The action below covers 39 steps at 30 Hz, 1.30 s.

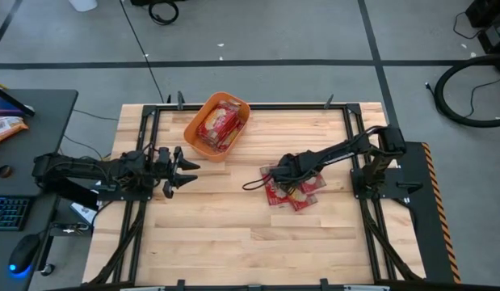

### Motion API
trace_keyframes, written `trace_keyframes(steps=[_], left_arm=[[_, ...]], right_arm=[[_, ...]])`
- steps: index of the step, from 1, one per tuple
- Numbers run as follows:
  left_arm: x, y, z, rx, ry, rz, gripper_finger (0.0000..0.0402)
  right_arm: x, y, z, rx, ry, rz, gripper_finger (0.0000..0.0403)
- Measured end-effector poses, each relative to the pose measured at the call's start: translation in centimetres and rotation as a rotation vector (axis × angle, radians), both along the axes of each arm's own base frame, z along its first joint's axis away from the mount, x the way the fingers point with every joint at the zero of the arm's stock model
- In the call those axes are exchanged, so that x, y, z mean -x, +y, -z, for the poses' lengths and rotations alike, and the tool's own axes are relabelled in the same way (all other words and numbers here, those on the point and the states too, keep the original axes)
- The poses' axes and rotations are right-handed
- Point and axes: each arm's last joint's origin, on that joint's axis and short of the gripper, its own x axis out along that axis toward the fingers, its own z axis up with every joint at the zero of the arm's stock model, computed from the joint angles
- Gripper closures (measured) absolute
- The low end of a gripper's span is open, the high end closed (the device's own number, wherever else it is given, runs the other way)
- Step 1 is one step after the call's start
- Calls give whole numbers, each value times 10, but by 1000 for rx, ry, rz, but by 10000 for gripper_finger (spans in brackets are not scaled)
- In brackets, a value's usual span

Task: Sort popcorn bags into baskets
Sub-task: Put the red popcorn bag into the orange bin

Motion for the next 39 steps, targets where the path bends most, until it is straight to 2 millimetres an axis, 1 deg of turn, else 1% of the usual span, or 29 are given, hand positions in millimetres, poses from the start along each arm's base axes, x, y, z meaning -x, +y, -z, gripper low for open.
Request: trace_keyframes(steps=[3, 6, 11, 15, 16, 17, 20, 29, 33, 37, 39], left_arm=[[0, 0, 0, 0, 1, 0, 208], [0, 0, 0, 0, 1, 0, 208], [0, 0, 0, 0, 1, 0, 208], [0, 0, 0, 0, 1, 0, 208], [0, 0, 0, 0, 1, 0, 208], [0, 0, 0, 0, 1, 0, 208], [0, 0, 0, -2, 1, 0, 208], [0, 0, 0, -2, 1, 0, 208], [0, 0, 0, -1, 1, 0, 208], [0, 0, 0, -2, 1, 0, 208], [0, 0, 0, -2, 1, -6, 208]], right_arm=[[4, -2, 5, 1, 13, -8, 198], [5, -2, 6, 6, 33, -46, 229], [6, 0, 8, 5, 60, -105, 310], [6, 5, 7, 20, 76, -160, 378], [5, 6, 6, 23, 82, -179, 389], [4, 8, 4, 27, 88, -199, 393], [-3, 15, -5, 58, 83, -250, 389], [-31, 32, -50, 220, 56, -500, 395], [-42, 32, -69, 364, 53, -568, 396], [-55, 28, -93, 499, 32, -607, 397], [-63, 25, -104, 559, 18, -658, 397]])
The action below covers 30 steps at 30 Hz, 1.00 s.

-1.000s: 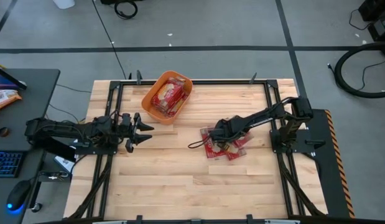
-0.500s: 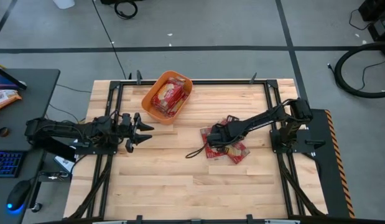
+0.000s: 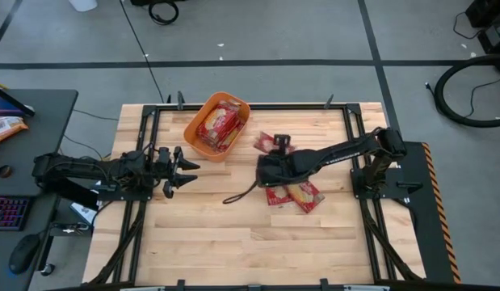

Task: Sort popcorn bags into baskets
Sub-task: Put the red popcorn bag into the orange bin

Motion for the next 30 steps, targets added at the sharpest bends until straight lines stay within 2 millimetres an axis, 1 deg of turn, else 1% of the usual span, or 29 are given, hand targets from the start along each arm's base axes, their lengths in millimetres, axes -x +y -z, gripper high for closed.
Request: trace_keyframes(steps=[3, 5, 10, 13, 17, 21, 24, 27, 30], left_arm=[[0, 0, -1, 0, -8, -10, 208], [0, 0, -2, -8, -24, -12, 208], [0, 0, -4, -31, -40, -14, 208], [0, 0, -4, -32, -41, -5, 208], [0, 0, -5, -32, -53, -5, 208], [1, 0, -5, -33, -57, -5, 208], [1, 0, -7, -34, -71, -5, 208], [1, 0, -8, -60, -88, -9, 208], [1, 0, -9, -103, -97, -24, 208]], right_arm=[[-16, -8, -9, 67, -24, -117, 397], [-26, -18, -12, 104, -27, -196, 396], [-55, -49, -10, 196, -37, -379, 395], [-69, -72, -1, 274, -5, -476, 395], [-83, -108, 19, 371, 57, -578, 394], [-93, -141, 38, 451, 53, -661, 394], [-97, -158, 49, 479, 28, -695, 385], [-95, -165, 52, 458, 43, -715, 356], [-95, -162, 53, 436, 57, -665, 319]])
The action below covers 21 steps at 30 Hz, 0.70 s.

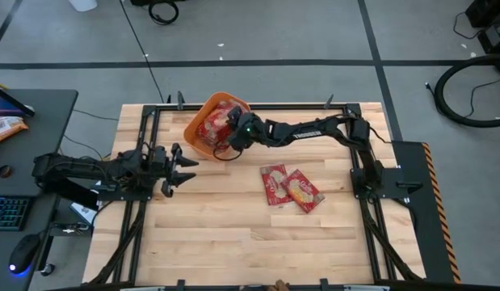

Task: Sort popcorn bags into baskets
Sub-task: Put the red popcorn bag into the orange bin

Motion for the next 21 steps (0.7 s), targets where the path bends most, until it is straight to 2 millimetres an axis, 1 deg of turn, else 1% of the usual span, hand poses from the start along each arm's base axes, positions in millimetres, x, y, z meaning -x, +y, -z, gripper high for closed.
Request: trace_keyframes(steps=[2, 5, 7, 9, 11, 12, 13, 15, 17, 19, 21], left_arm=[[0, 1, -1, -23, -5, -29, 208], [0, 2, 0, -48, -2, -79, 208], [0, 3, 0, -60, 1, -105, 208], [0, 3, 0, -65, 4, -120, 208], [0, 3, 0, -65, 5, -125, 208], [0, 3, 0, -65, 5, -125, 208], [0, 3, 0, -65, 5, -125, 208], [0, 3, 0, -65, 5, -125, 208], [0, 3, 0, -65, 5, -125, 208], [0, 3, 0, -64, 1, -125, 208], [0, 3, 0, -64, 0, -125, 208]], right_arm=[[0, 5, -4, -4, -43, 94, 296], [2, 14, -18, -27, -148, 249, 270], [7, 23, -22, -36, -152, 363, 259], [14, 40, -23, -45, -117, 467, 254], [27, 63, -27, -99, -77, 525, 253], [35, 75, -29, -162, -59, 539, 253], [42, 86, -31, -264, -66, 555, 253], [56, 103, -34, -541, -54, 588, 254], [66, 115, -35, -802, -18, 644, 253], [73, 126, -34, -945, 0, 732, 253], [79, 141, -26, -975, 17, 829, 253]])
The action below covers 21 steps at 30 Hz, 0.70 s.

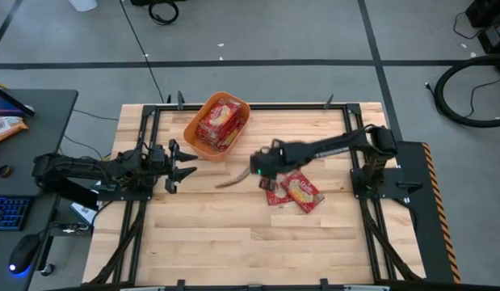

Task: Sort popcorn bags into baskets
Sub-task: Put the red popcorn bag into the orange bin

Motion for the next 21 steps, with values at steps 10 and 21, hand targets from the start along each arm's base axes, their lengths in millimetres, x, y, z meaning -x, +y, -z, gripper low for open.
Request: trace_keyframes(steps=[10, 21], left_arm=[[1, 0, -2, 25, -29, 5, 208], [2, 0, -5, -36, -53, -6, 208]], right_arm=[[23, 75, 28, -36, 95, 189, 242], [43, 86, 56, -58, 158, 344, 202]])
